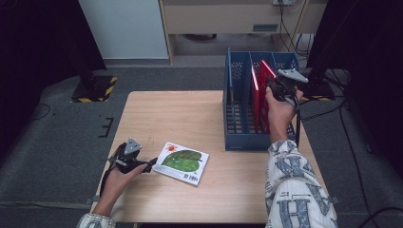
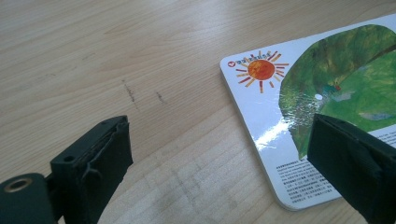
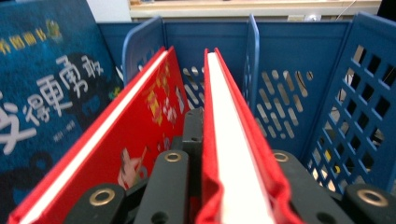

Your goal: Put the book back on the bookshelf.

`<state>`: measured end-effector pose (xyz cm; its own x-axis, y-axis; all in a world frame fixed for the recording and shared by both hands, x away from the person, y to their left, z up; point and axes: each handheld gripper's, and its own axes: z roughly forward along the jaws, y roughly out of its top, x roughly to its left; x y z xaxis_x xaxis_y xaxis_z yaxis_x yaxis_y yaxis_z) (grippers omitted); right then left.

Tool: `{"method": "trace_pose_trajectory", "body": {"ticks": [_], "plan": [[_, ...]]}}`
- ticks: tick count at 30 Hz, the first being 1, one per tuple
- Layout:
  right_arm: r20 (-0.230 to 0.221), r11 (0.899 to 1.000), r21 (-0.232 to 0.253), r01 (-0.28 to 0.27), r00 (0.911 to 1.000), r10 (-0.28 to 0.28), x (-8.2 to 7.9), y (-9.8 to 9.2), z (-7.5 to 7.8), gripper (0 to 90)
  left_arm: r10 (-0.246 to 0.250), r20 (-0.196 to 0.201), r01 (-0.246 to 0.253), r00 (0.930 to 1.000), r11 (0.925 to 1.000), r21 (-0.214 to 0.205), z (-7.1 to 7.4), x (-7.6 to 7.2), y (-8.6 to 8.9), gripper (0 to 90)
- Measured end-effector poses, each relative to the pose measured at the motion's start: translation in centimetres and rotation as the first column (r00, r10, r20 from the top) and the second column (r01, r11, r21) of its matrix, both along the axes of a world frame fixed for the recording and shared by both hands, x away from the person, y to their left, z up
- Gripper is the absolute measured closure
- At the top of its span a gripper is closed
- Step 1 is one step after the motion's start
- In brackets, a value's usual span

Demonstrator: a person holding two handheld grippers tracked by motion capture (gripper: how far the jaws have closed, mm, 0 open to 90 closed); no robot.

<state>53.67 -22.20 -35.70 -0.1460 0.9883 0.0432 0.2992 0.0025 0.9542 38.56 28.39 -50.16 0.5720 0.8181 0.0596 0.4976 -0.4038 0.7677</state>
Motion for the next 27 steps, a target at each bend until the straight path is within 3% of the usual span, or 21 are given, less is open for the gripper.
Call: {"method": "trace_pose_trajectory", "body": {"ticks": [27], "plan": [[-0.064, 0.999, -0.029, -0.041, 0.9972, 0.039, -3.6, -0.5, -0.4, 76.2, -0.008, 0.005, 0.008, 1.0000, 0.9999, 0.009, 0.1, -0.1, -0.5, 5.9]]}}
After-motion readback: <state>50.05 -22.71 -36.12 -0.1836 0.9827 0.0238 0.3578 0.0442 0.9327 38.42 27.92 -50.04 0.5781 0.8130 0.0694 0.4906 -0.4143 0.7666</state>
